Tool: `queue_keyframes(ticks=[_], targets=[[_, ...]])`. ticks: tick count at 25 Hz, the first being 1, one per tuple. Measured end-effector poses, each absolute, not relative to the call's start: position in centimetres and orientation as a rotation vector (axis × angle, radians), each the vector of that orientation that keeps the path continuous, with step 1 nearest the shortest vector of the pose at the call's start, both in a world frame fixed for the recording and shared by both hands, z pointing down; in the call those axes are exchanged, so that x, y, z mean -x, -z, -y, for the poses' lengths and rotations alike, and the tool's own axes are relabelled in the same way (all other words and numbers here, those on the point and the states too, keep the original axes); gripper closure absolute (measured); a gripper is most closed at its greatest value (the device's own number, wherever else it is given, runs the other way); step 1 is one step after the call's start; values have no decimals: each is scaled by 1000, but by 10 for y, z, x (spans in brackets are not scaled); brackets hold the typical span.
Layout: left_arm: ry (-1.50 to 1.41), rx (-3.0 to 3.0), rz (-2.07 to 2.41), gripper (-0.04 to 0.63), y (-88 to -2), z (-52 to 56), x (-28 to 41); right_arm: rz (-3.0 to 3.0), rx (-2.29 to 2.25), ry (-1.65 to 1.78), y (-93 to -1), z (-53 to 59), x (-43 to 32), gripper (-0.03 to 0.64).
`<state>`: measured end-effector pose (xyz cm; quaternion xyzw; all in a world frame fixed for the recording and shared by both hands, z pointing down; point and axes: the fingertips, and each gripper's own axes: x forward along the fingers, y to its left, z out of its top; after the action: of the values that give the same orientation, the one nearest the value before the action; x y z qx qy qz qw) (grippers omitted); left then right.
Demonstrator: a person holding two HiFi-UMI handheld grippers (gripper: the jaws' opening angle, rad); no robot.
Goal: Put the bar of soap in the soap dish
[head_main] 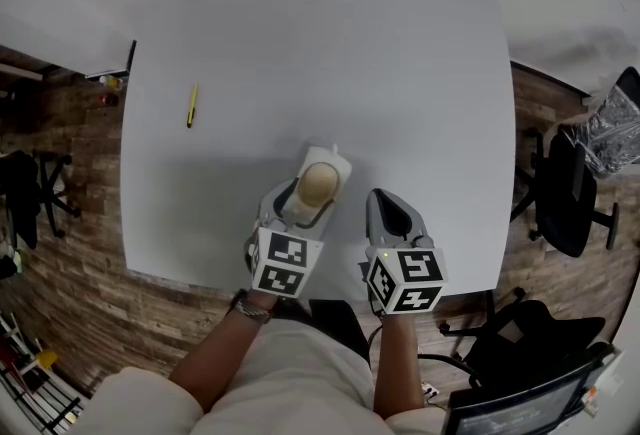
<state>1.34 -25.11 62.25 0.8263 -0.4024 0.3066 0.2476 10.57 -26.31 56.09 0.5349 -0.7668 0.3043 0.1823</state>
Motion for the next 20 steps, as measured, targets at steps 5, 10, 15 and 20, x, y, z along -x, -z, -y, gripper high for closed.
queue_keyframes(ticks=[5, 10, 15, 20], targets=[[-852, -2262, 1106, 290, -620, 250, -10, 2172, -1515, -841, -556, 261, -105, 614], [-869, -2279, 1138, 293, -612, 252, -6, 2180, -1521, -827, -551, 259, -105, 615], [-852, -2290, 1164, 305, -605, 252, -2, 2196, -1531, -804, -542, 256, -103, 614], [-814, -2313, 1195, 307, -595, 255, 0, 2197, -1555, -790, -536, 252, -109, 614]])
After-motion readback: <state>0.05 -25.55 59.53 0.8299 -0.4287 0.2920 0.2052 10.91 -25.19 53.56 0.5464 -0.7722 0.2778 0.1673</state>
